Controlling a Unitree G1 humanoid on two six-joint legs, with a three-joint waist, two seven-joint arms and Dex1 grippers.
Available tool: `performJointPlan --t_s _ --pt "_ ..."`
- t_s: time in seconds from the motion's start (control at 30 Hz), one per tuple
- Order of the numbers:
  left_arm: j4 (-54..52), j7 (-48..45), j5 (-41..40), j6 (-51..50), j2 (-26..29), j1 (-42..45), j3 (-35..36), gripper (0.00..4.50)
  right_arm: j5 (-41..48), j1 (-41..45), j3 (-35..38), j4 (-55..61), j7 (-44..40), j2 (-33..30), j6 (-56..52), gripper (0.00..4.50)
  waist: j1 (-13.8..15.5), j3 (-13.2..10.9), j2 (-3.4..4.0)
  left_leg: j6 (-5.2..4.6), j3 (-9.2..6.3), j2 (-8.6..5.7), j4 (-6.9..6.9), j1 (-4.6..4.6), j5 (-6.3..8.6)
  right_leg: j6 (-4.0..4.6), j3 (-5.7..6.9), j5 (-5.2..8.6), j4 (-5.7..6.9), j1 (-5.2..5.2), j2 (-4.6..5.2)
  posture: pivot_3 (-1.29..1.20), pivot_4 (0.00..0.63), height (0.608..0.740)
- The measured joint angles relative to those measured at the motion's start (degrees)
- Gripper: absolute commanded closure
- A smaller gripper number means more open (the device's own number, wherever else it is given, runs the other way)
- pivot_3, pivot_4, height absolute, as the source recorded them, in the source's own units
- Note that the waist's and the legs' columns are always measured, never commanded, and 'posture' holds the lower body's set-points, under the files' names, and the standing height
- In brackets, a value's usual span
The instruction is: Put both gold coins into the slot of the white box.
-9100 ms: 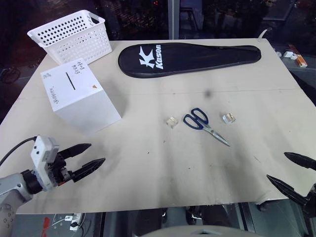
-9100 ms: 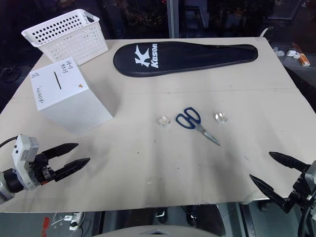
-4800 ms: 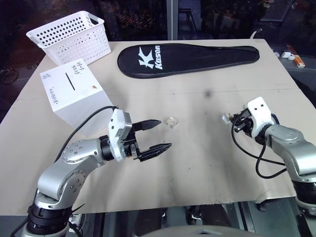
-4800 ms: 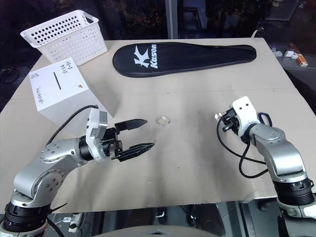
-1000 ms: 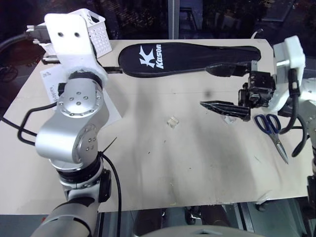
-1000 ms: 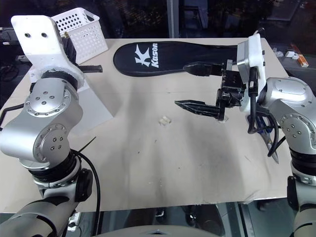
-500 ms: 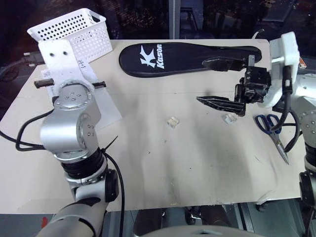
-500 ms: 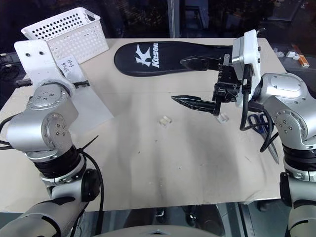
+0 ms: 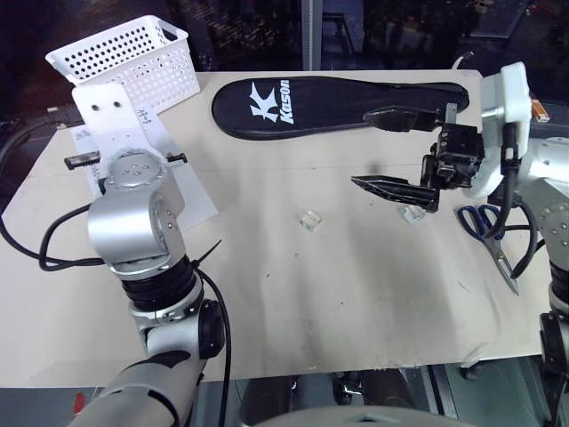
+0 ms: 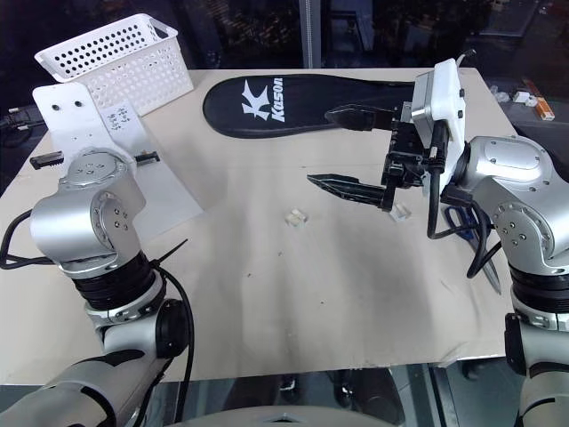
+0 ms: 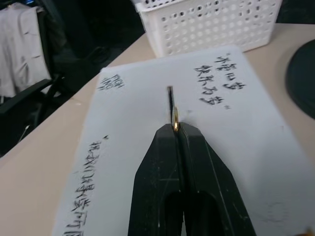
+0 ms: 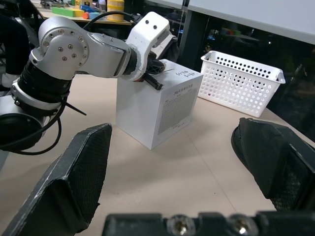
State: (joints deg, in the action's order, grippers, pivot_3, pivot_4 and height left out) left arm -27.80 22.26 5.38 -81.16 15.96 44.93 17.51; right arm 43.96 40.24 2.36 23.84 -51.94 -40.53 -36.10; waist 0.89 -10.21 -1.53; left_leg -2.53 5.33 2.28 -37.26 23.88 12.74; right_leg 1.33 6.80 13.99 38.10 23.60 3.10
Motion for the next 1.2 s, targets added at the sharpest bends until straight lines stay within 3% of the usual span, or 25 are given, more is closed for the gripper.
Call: performJointPlan --t_s 0.33,0.47,0.57,0.77,0.87,0.9,1.0,1.07,1.2 --pt "0.89 -0.89 2.22 -0.98 -2.13 1.69 1.34 4.50 -0.01 0.00 0.00 0.00 0.03 -0.06 -0.12 0.03 0.02 0.00 0.00 0.00 0.01 0.00 0.00 -0.01 0.00 0.00 0.00 0.00 0.01 0.00 0.01 0.00 0.150 0.738" --pt "0.89 -0.62 3.72 -0.83 -3.90 2.86 3.54 3.25 -0.01 0.00 0.00 0.01 0.02 -0.32 -0.24 0.00 -0.01 0.00 0.00 0.00 0.01 0.00 0.00 -0.02 0.00 0.00 0.00 0.00 0.03 0.00 0.00 0.00 0.150 0.738" --pt "0.84 -0.78 4.37 0.73 -4.67 2.88 4.87 1.86 0.01 -0.13 0.00 0.02 0.09 -0.55 -0.81 0.00 0.03 0.00 0.00 0.00 0.01 0.00 0.00 -0.03 0.00 0.00 0.01 0.00 0.05 0.00 0.00 0.00 0.150 0.738" --pt "-4.37 -8.21 0.06 3.82 -5.92 2.26 4.90 1.86 -0.35 -1.77 -0.22 0.61 1.65 -0.85 -3.06 0.00 0.09 0.00 -0.01 0.00 0.03 0.00 -0.04 0.02 0.00 0.00 0.01 0.00 0.03 0.00 0.04 0.00 0.150 0.738" --pt "-13.67 -26.27 -13.50 5.89 -1.99 -3.17 4.60 1.86 -4.62 -4.16 -4.10 1.41 5.72 -1.16 -5.51 0.00 -0.27 0.04 -0.01 0.04 0.09 0.03 0.01 -0.09 0.00 0.01 -0.03 0.00 0.06 0.00 0.03 0.00 0.150 0.738" --pt "-19.49 -36.73 -22.65 7.64 -0.86 -8.71 5.90 1.86 -7.96 -5.53 -8.22 0.41 9.60 1.25 -7.83 0.00 -0.62 0.06 -0.03 0.05 0.13 0.05 0.02 -0.13 0.00 0.02 -0.09 0.00 0.06 0.00 0.03 0.00 0.150 0.738" --pt "-23.44 -46.51 -31.95 8.32 0.79 -14.45 6.79 1.86 -12.37 -7.30 -13.93 -2.34 13.82 4.99 -9.62 0.00 -0.83 0.03 0.02 0.07 0.13 0.03 -0.02 -0.11 -0.02 0.03 -0.09 0.00 0.16 0.05 0.02 0.00 0.150 0.738" --pt "-24.53 -55.08 -39.32 10.08 4.86 -24.63 9.87 1.86 -16.02 -8.06 -18.12 -4.30 16.66 9.20 -9.95 0.00 -1.32 0.04 0.06 0.07 0.13 0.03 -0.08 -0.17 -0.03 0.03 -0.14 0.01 0.34 0.06 -0.02 0.00 0.150 0.738" --pt "-23.86 -62.45 -44.88 14.21 10.34 -35.58 14.36 1.86 -19.19 -7.42 -20.67 -6.64 19.74 14.67 -10.15 0.00 -1.40 0.04 0.05 0.07 0.07 0.02 -0.19 -0.17 -0.03 -0.16 -0.12 0.14 0.43 0.06 -0.02 0.00 0.150 0.738"
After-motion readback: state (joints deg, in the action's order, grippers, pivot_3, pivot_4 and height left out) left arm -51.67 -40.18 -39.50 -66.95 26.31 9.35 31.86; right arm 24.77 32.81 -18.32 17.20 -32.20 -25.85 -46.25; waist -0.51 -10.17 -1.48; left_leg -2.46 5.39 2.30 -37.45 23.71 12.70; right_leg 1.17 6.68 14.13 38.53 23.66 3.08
